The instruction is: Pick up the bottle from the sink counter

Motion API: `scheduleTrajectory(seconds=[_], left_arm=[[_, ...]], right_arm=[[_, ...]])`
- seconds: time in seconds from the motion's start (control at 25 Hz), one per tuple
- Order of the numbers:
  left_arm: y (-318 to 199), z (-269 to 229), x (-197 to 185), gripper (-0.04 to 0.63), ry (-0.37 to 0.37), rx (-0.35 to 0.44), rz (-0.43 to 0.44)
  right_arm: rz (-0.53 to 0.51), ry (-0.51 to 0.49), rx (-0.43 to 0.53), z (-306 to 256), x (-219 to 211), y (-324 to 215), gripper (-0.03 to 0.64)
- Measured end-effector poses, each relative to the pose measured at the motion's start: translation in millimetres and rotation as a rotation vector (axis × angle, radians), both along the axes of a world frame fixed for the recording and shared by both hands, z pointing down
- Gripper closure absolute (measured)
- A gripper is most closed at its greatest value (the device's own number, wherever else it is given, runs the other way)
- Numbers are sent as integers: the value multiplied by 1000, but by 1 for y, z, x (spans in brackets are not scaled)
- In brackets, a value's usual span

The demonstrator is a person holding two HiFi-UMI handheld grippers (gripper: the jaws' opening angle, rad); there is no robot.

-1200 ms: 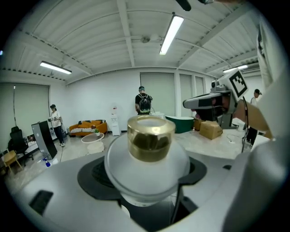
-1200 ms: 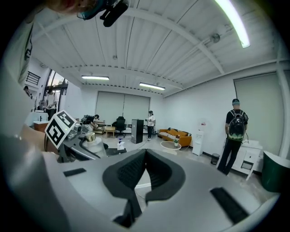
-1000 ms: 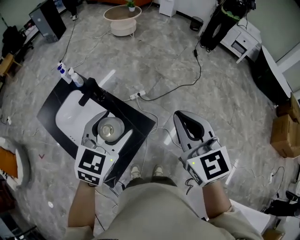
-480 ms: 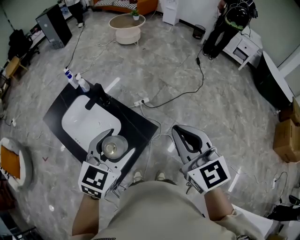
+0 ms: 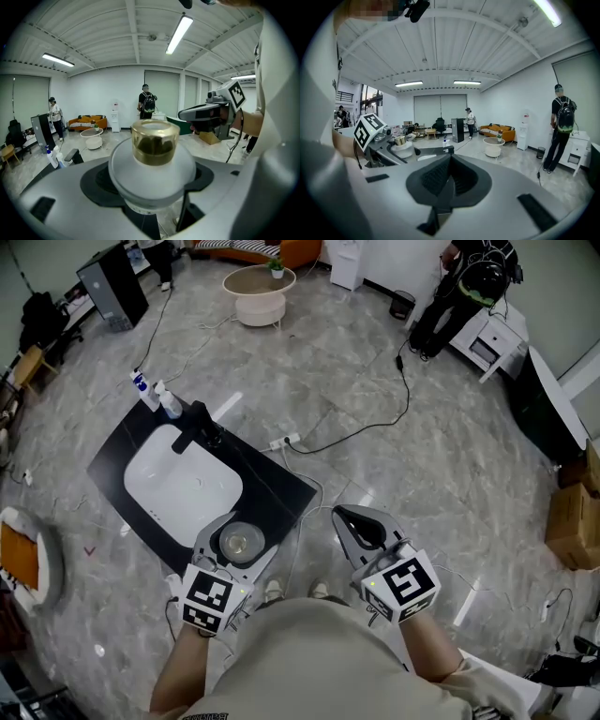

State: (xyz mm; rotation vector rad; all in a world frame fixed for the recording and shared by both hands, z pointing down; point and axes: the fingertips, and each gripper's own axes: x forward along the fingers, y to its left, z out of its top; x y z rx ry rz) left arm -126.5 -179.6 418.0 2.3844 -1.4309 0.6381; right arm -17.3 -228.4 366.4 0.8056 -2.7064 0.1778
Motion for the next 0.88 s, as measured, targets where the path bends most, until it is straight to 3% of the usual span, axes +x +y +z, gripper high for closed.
scheduleTrajectory(seconds=[0.88], left_arm=[[2, -1, 11, 252, -9, 1, 10]], right_arm=[[8, 17, 25, 3, 12, 4, 621]])
